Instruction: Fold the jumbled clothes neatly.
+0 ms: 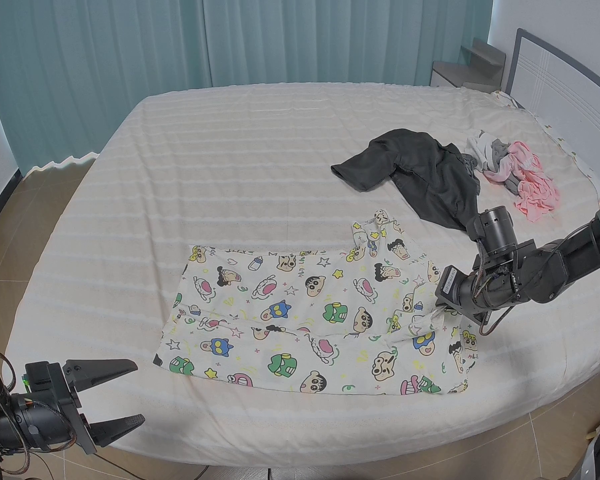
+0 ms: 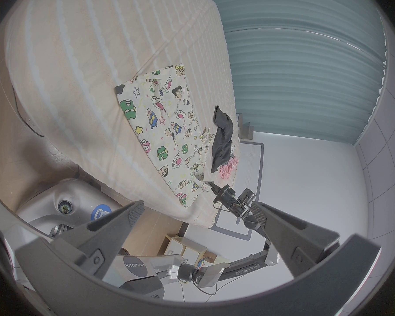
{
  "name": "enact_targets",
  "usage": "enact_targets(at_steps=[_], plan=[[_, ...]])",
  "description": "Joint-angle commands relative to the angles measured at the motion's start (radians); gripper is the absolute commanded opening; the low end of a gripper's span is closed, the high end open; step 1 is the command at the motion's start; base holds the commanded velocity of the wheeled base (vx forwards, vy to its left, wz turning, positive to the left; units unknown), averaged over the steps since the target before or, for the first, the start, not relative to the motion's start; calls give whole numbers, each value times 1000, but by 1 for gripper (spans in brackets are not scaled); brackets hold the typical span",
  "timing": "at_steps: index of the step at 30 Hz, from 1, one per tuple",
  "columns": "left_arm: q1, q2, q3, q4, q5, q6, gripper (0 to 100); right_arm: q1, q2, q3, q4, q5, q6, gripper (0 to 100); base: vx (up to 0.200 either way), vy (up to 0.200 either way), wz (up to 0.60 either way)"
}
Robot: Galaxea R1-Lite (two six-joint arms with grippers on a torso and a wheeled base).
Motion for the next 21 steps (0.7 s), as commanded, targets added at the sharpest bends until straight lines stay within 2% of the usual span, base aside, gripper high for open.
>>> enact_targets(at_steps=[1, 7, 12, 14, 16, 19, 21], plan=[[0, 3, 1, 0, 0, 1, 100, 16, -65, 44, 27, -1, -4, 0, 0, 0, 0], [0, 1, 1, 0, 0, 1, 100, 76, -88, 128, 40, -13, 20, 0, 0, 0, 0], [0, 1, 1, 0, 0, -1, 100, 126, -126, 198, 6, -30, 126, 0, 0, 0, 0], [0, 1, 1, 0, 0, 1, 100, 154, -145, 236, -16, -58, 163, 0, 0, 0, 0], [0, 1, 1, 0, 0, -1, 100, 163, -146, 254, -22, -74, 165, 0, 0, 0, 0], [0, 1, 1, 0, 0, -1, 100, 177, -146, 323, -77, -139, 168, 0, 0, 0, 0], [0, 1, 1, 0, 0, -1, 100, 180, -145, 363, -126, -148, 169, 0, 0, 0, 0]])
